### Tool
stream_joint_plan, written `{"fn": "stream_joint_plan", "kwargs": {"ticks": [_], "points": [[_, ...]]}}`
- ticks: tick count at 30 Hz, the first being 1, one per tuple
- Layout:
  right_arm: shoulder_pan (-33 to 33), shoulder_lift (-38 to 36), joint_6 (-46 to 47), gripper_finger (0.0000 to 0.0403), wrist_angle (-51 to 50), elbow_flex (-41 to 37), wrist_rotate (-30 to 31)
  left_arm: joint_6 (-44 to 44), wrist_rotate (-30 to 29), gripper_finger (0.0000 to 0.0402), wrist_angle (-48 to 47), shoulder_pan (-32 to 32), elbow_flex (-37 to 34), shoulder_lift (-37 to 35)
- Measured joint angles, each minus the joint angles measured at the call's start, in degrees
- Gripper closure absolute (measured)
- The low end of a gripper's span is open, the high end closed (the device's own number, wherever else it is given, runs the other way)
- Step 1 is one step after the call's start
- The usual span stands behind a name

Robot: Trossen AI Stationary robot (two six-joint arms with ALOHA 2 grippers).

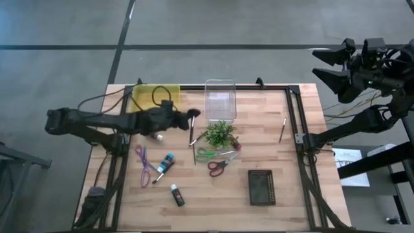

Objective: Pick & Place Paint Supplies
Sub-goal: Put the highlighter brush into the transparent bin

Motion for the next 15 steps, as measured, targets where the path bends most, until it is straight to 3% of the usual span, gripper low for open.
{"fn": "stream_joint_plan", "kwargs": {"ticks": [8,15], "points": [[0.0,0.0,0.1,0.0058,-0.6,0.0,0.0,2.2,0.2,0.0394,1.5,4.5,6.2,4.6],[0.0,0.1,0.2,0.0058,-0.6,0.0,0.0,4.7,4.0,0.0394,1.5,7.2,16.1,14.9]]}}
